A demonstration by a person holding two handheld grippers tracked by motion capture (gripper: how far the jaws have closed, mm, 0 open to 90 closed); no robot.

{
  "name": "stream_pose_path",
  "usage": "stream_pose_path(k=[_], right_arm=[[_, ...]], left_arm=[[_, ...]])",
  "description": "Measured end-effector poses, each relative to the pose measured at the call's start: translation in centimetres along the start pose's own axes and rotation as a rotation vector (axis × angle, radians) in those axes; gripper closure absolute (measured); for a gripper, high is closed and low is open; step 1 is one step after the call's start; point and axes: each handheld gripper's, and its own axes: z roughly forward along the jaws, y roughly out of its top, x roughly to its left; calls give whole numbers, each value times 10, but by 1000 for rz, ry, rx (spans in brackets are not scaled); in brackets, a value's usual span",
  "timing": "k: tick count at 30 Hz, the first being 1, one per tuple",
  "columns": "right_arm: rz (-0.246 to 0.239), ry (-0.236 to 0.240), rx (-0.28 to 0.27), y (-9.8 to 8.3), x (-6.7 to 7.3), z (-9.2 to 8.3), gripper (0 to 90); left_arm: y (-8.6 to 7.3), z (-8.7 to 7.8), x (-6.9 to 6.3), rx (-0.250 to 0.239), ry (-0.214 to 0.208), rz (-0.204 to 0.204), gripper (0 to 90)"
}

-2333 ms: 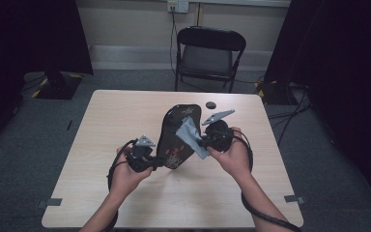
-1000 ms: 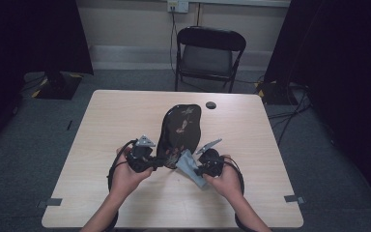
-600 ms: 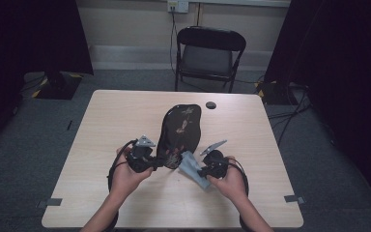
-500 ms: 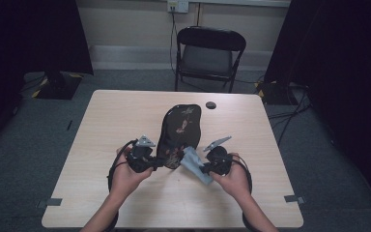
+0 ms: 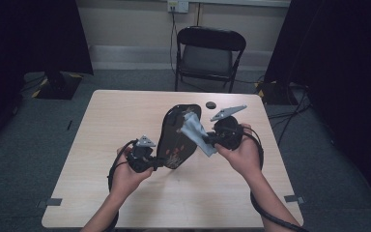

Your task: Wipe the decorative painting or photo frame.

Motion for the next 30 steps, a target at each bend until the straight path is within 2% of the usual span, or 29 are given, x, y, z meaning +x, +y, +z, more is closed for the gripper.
stream_pose_path(k=[4, 10, 14, 22, 25, 30], right_arm=[[-10, 11, -12, 13, 6, 3, 806], [-30, 18, 16, 10, 14, 19, 806], [-27, 22, 39, -1, 15, 29, 806], [9, 53, 82, -27, 16, 51, 806], [32, 72, 101, -41, 16, 65, 806], [36, 82, 151, -61, 21, 85, 806]], left_arm=[[0, 0, 0, 0, -2, -1, 787], [0, 0, 0, 0, -4, 0, 786], [0, 0, 0, 0, -3, -3, 786], [1, 0, 0, 1, -1, -4, 787], [1, 0, 0, 0, 0, -6, 786], [1, 0, 0, -1, 2, -7, 787]])
